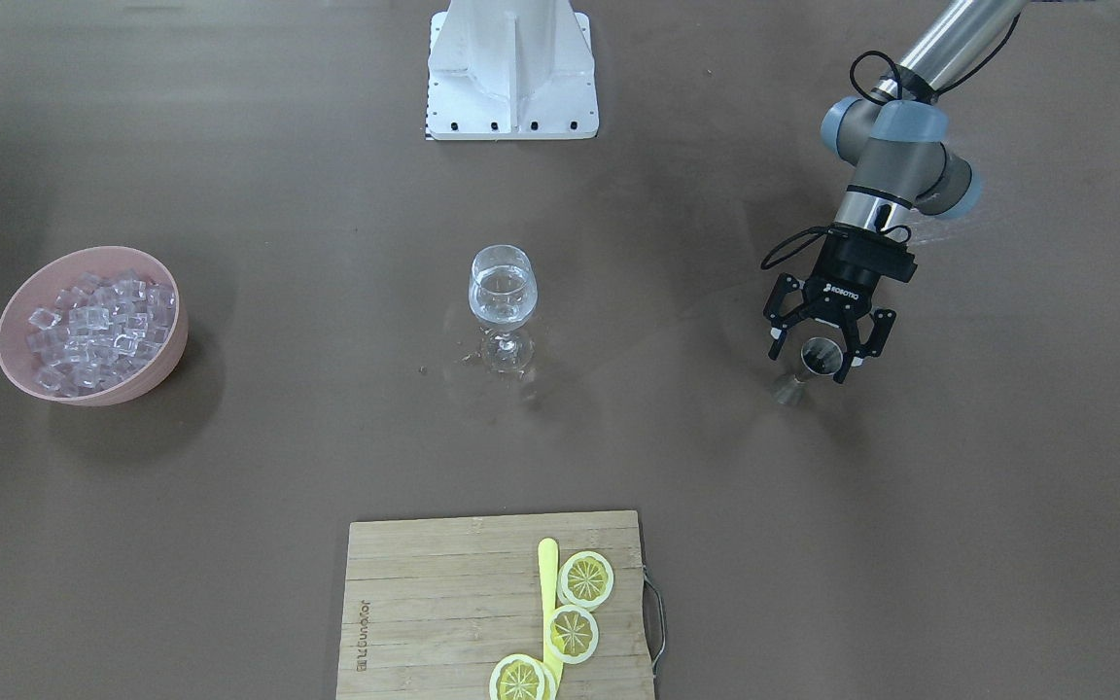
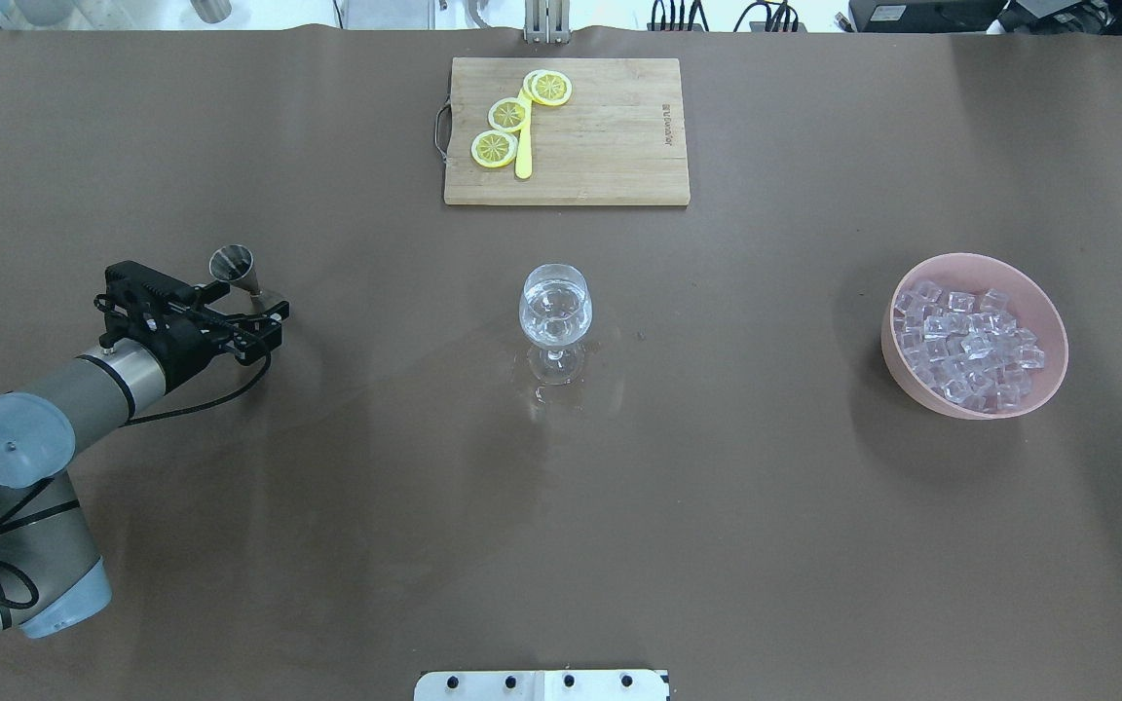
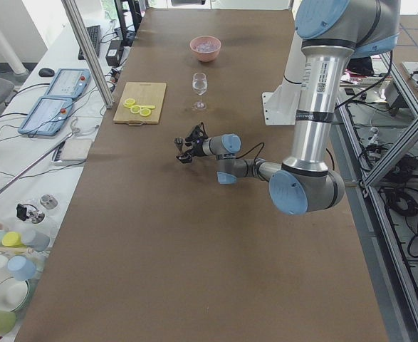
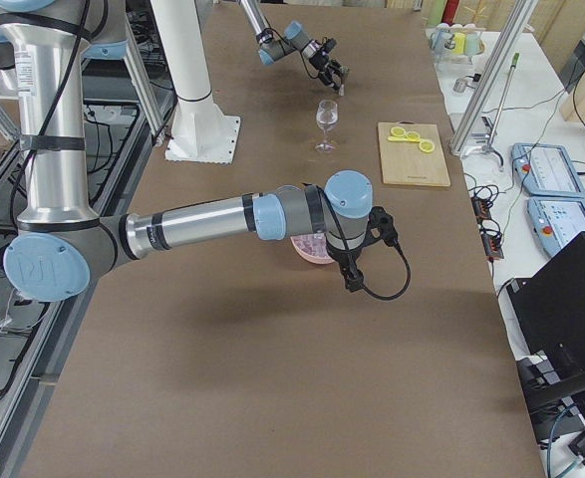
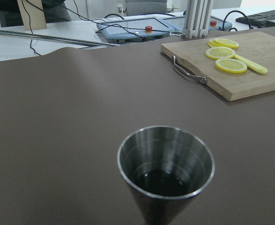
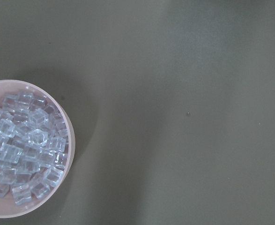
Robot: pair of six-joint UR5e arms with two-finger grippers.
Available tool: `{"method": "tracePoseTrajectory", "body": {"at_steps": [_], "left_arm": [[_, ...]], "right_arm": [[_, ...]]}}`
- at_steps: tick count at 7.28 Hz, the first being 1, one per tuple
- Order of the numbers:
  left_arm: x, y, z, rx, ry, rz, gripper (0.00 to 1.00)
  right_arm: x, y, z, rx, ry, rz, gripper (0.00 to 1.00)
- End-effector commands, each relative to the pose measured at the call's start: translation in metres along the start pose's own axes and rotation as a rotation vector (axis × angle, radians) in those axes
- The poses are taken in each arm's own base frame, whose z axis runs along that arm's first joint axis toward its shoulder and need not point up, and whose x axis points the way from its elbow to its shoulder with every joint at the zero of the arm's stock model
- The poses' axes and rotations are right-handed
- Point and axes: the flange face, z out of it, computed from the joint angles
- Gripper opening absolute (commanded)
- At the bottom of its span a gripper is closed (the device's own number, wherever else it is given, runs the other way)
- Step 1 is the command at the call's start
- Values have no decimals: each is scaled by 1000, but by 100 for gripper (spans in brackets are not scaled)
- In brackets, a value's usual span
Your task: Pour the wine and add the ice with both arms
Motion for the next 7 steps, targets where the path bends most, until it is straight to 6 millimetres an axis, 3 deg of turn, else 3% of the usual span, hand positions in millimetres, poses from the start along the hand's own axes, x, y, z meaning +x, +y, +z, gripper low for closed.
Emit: {"method": "tracePoseTrajectory", "body": {"at_steps": [1, 2, 3, 4, 5, 7], "left_arm": [[2, -1, 1, -2, 0, 0, 85], [2, -1, 1, -3, 5, -2, 68], [5, -3, 0, -3, 17, -5, 35], [6, -6, -2, 7, 25, -11, 10], [11, -17, 0, 34, 31, -20, 0], [20, -48, 4, 84, 52, -48, 0]], "right_arm": [[0, 0, 0, 0, 0, 0, 100], [1, 0, 1, -1, 0, 1, 100], [1, 2, 1, -3, -1, -3, 100], [1, 2, 1, -2, 1, -6, 100], [1, 2, 1, 0, 2, -8, 100], [3, 4, 3, 14, 9, -19, 100]]}}
